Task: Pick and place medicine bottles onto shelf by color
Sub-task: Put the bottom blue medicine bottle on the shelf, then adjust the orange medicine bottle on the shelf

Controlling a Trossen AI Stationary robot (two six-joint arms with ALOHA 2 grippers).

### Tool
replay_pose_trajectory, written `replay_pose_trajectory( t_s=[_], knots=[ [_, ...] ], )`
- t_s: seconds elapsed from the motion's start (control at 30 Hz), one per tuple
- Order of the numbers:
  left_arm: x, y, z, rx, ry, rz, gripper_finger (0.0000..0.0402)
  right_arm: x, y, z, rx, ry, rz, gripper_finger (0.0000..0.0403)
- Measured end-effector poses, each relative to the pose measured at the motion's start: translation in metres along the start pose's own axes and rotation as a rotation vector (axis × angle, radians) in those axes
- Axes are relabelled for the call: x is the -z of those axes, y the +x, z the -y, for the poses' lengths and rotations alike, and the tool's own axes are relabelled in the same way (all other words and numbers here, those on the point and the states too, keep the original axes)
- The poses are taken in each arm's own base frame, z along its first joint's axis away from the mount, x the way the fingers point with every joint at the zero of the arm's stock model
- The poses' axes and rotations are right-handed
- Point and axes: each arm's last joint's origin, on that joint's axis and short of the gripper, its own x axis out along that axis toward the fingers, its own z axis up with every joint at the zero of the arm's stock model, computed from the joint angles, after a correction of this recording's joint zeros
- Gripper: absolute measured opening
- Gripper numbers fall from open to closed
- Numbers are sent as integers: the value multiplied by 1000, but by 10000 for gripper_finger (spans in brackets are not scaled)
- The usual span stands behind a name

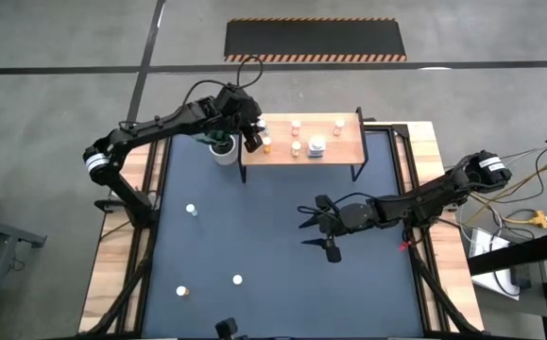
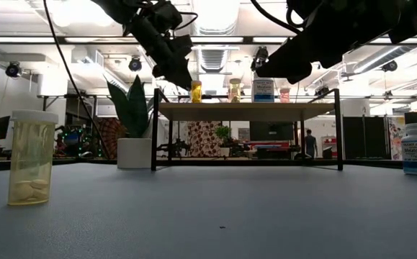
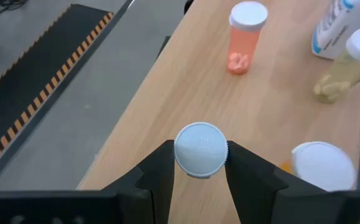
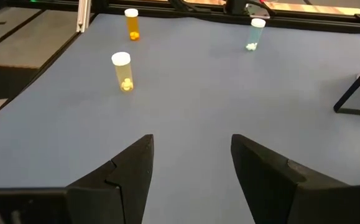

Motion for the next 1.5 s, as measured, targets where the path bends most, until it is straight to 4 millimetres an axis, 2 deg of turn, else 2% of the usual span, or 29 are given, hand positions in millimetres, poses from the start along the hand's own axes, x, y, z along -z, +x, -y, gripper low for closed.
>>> replay_pose_trajectory(
  t_s=[0.73,1.1,1.5],
  knots=[
    [3,4,1,11,-3,-5,119,0,0,0,0,7,-3,205],
    [9,20,3,27,-2,-52,119,2,0,0,0,6,-17,205],
    [8,19,3,26,-3,-49,119,3,0,0,1,14,-34,205]
  ],
)
